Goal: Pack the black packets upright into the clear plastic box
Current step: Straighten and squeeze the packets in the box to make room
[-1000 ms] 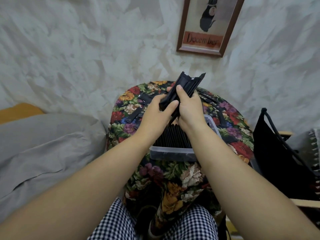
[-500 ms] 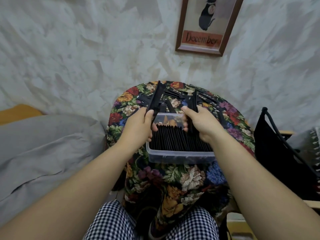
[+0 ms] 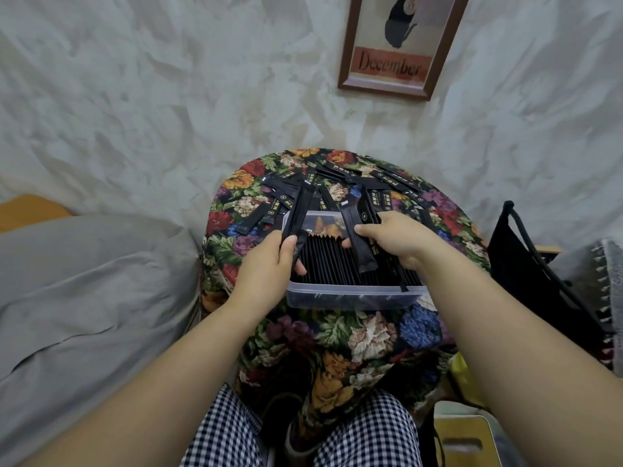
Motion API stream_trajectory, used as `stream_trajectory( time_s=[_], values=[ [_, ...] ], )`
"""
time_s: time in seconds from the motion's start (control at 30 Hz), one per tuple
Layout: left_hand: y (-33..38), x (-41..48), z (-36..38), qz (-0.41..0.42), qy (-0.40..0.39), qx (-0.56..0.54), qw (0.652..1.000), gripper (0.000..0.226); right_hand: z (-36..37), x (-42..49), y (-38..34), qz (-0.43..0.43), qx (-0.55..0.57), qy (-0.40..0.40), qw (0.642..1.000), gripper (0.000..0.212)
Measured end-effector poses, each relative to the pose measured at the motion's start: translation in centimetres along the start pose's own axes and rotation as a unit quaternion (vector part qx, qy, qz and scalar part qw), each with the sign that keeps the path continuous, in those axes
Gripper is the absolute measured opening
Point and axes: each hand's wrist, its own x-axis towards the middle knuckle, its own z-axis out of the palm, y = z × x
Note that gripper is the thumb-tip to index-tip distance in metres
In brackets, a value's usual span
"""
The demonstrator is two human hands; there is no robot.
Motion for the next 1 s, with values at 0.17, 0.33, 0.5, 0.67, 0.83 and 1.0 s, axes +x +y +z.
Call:
stream_trajectory(
  time_s=[0.17, 0.33, 0.5, 0.67, 0.83, 1.0],
  values=[
    [-0.4, 0.2, 0.0, 0.020, -0.012, 0.022, 0.999, 0.035, -0.3, 0.0, 0.3, -0.018, -0.150, 0.053, 0.987, 0.034],
    [-0.6, 0.1, 0.0, 0.023, -0.014, 0.019, 0.999, 0.036, 0.0, 0.1, 0.7, -0.003, -0.248, 0.077, 0.966, 0.024],
    [-0.7, 0.1, 0.0, 0.026, -0.016, 0.028, 0.999, 0.035, 0.8, 0.9, 1.4, -0.014, -0.191, 0.086, 0.978, 0.011],
    [-0.7, 0.2, 0.0, 0.031, -0.015, 0.036, 0.999, 0.031, 1.3, 1.3, 1.5, -0.002, -0.267, 0.051, 0.962, 0.020],
    [-0.9, 0.1, 0.0, 0.039, -0.020, 0.032, 0.999, 0.031, 1.3, 0.9, 1.7, -0.001, -0.323, 0.045, 0.945, 0.024],
    [-0.9, 0.0, 0.0, 0.041, -0.021, 0.033, 0.998, 0.031, 2.0, 0.4, 1.5, 0.002, -0.300, 0.034, 0.953, 0.056]
  ],
)
